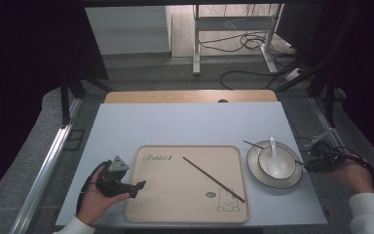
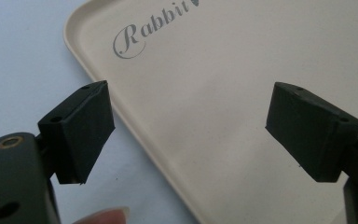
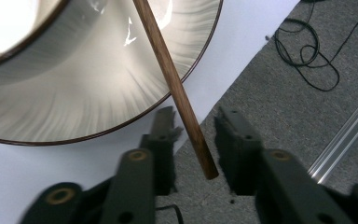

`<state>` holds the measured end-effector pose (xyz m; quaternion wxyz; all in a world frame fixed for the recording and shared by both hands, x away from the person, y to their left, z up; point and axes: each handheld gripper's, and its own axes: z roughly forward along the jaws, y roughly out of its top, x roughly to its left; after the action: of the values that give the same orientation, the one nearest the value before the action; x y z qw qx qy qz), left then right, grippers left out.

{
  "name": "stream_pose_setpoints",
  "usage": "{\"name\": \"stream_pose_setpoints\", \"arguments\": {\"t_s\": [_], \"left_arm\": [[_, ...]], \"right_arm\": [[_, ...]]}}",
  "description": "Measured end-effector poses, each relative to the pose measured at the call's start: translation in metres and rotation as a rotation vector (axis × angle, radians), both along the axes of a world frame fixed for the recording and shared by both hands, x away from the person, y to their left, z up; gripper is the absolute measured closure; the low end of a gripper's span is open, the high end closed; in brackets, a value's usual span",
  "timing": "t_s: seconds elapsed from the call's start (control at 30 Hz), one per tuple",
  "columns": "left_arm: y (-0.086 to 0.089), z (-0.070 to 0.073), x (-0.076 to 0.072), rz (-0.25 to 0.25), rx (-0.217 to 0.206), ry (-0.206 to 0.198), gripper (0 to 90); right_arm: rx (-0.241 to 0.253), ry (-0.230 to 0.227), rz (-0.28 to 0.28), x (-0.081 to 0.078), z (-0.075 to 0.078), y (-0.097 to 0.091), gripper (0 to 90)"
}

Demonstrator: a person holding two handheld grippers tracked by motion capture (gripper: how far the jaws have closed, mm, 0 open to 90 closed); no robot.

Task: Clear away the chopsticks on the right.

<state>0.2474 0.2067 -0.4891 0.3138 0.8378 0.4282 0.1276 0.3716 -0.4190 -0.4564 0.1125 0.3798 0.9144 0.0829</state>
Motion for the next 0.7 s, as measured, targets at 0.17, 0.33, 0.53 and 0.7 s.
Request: {"name": "stream_pose_setpoints", "arguments": {"t_s": [0.17,0.33,0.53,0.7], "left_arm": [[0.001,-0.001,0.001,0.005,0.001,0.006,15.1],[0.001,-0.001,0.001,0.004,0.000,0.003,15.1],[0.001,-0.001,0.001,0.005,-0.001,0.003,15.1],[0.001,-0.001,0.001,0.006,0.001,0.004,15.1]], "right_arm": [[-0.006,0.006,0.041,0.001,-0.002,0.001,78.8],[-0.009,0.008,0.063,0.000,-0.002,0.002,83.1],[-0.004,0.006,0.069,-0.002,0.000,0.003,83.4],[0.048,-0.041,-0.017,-0.005,0.012,0.001,83.8]]}}
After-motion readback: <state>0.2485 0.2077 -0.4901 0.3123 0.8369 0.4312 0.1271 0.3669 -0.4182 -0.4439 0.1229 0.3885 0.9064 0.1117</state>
